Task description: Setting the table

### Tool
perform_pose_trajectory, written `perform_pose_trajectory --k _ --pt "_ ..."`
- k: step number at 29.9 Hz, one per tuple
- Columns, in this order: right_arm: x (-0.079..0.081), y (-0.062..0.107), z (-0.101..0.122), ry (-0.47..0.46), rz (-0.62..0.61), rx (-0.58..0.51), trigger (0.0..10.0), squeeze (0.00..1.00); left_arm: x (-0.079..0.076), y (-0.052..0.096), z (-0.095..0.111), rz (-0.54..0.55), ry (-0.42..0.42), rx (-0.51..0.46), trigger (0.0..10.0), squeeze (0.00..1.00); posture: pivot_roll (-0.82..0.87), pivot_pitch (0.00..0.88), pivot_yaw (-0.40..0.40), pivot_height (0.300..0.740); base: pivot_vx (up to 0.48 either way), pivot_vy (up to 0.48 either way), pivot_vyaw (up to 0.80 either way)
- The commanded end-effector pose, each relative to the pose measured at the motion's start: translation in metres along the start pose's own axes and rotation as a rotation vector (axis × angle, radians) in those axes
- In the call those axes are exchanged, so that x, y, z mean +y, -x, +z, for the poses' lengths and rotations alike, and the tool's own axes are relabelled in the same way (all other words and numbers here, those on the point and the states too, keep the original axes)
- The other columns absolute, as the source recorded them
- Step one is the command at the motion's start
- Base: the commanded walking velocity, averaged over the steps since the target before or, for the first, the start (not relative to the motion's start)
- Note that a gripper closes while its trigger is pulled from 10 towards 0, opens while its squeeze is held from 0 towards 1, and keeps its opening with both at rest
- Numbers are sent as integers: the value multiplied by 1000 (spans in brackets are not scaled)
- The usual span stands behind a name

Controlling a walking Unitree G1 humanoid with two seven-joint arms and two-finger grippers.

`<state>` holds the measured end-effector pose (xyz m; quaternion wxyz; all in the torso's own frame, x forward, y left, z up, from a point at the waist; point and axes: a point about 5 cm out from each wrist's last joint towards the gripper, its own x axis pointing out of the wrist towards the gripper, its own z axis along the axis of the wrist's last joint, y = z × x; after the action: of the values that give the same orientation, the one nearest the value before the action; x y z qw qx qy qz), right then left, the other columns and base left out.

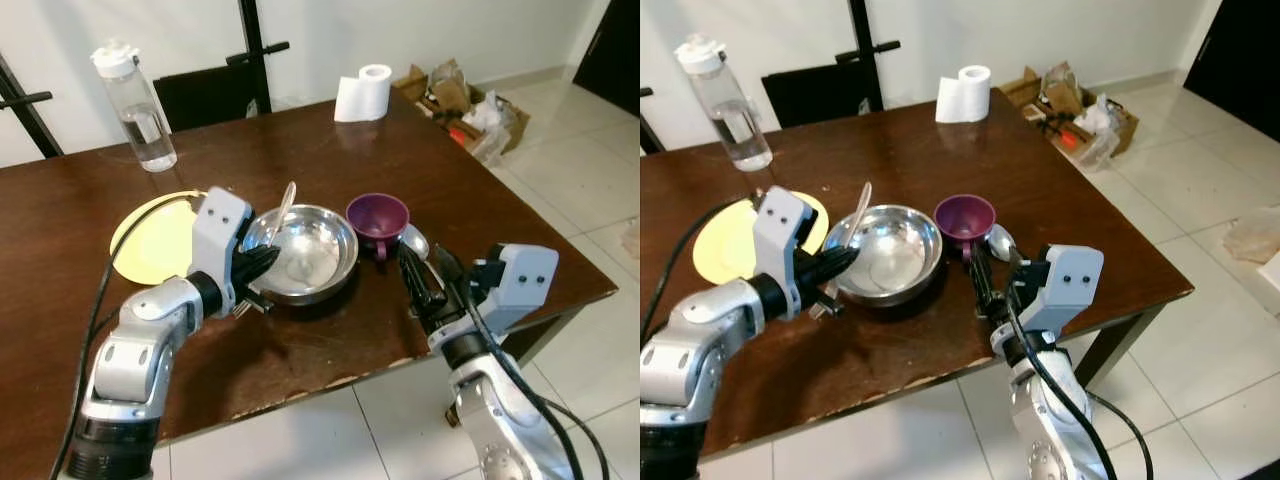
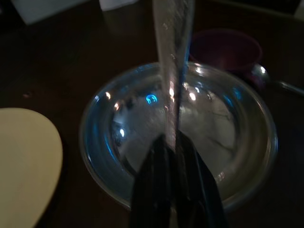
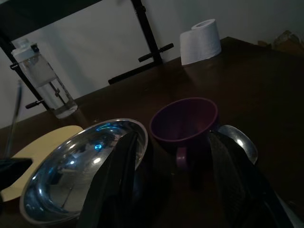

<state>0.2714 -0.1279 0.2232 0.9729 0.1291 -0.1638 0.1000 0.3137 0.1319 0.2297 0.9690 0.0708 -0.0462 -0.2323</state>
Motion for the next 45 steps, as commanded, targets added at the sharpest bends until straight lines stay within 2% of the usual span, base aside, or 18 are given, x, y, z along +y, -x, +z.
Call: perform_pose_trajectory --k 1,10,13,14,16,19,26,37,45 --pt "0 2 -6 -2 -5 18 10000 0 -1 4 -2 54 -53 -37 10000 0 -2 159 154 740 0 0 0" --pt "-3 3 -9 29 -22 16 10000 0 -7 13 -22 180 -137 -83 10000 0 -17 159 150 740 0 0 0" --pt "-3 4 -10 30 -26 16 10000 0 -6 15 -28 230 -122 -73 10000 0 -20 157 148 740 0 0 0" --pt "-3 4 -10 29 -28 14 10000 0 -6 16 -32 263 -57 -65 10000 0 -24 154 142 740 0 0 0" --pt "-3 4 -10 29 -28 14 10000 0 -6 16 -32 263 -57 -65 10000 0 -24 154 142 740 0 0 0" --pt "-4 3 -11 29 -27 12 10000 0 -8 14 -34 276 -9 -67 10000 0 -26 149 135 740 0 0 0" --pt "-5 0 -10 40 -26 8 10000 0 -13 10 -31 271 -17 -89 10000 0 -30 133 126 740 0 0 0" --pt "-12 -5 -7 63 -43 -7 10000 0 -19 -1 -5 238 -27 -198 10000 0 -47 100 119 740 0 0 0" --pt "-17 -6 -8 27 -62 -3 10000 0 -20 -2 -5 236 -21 -199 10000 0 -48 89 113 740 0 0 0"
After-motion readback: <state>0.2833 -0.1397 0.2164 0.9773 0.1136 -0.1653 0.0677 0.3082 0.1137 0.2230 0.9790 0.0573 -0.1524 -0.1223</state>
